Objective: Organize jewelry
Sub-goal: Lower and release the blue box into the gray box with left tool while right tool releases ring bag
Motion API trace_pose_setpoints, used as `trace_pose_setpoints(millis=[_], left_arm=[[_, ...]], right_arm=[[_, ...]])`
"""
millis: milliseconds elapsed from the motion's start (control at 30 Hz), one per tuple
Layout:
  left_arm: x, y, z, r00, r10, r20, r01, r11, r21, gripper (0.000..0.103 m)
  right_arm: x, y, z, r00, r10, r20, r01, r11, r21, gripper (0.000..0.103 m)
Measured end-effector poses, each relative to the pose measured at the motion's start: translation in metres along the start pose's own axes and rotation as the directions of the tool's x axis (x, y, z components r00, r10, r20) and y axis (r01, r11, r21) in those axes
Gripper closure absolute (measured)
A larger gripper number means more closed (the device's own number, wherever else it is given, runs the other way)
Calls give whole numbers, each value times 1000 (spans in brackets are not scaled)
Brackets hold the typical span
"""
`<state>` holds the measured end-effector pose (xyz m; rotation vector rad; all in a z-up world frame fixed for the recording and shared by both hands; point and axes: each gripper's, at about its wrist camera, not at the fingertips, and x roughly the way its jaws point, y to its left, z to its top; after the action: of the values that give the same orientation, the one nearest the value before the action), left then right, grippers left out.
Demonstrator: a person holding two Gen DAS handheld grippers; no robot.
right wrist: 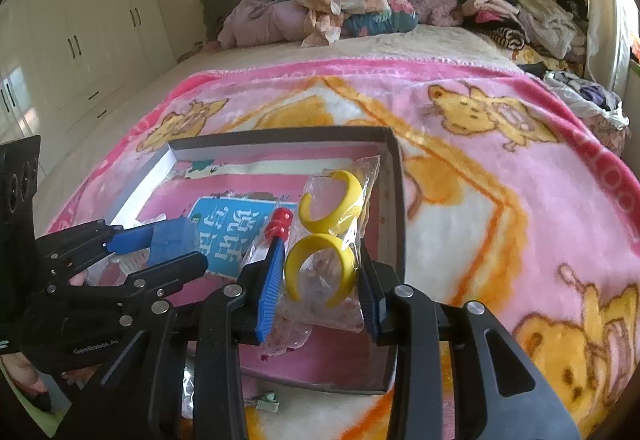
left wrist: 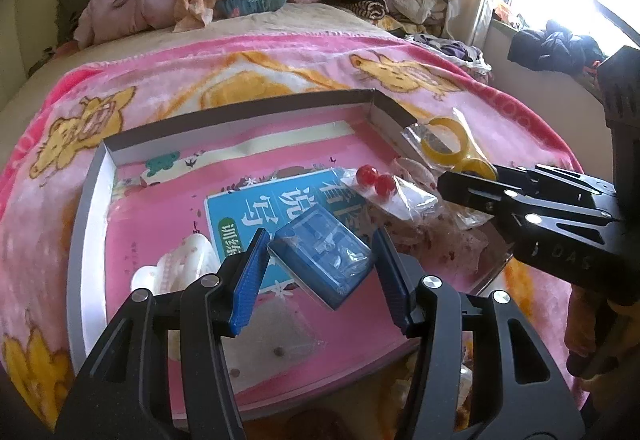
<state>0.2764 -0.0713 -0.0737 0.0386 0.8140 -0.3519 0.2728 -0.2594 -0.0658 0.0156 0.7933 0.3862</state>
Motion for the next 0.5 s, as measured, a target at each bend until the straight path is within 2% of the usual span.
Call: trace_pose_setpoints(millis=[333, 500], left_arm=[[7, 4, -5, 1000, 4, -18, -4, 1000, -16, 59], [7, 4, -6, 1000, 5, -20, -5, 1000, -20, 59]], right_arm=[[5, -5, -6, 1000, 14, -16, -13, 1000, 27, 63], [-3, -6, -7, 1000, 18, 4, -18, 999, 30, 51]])
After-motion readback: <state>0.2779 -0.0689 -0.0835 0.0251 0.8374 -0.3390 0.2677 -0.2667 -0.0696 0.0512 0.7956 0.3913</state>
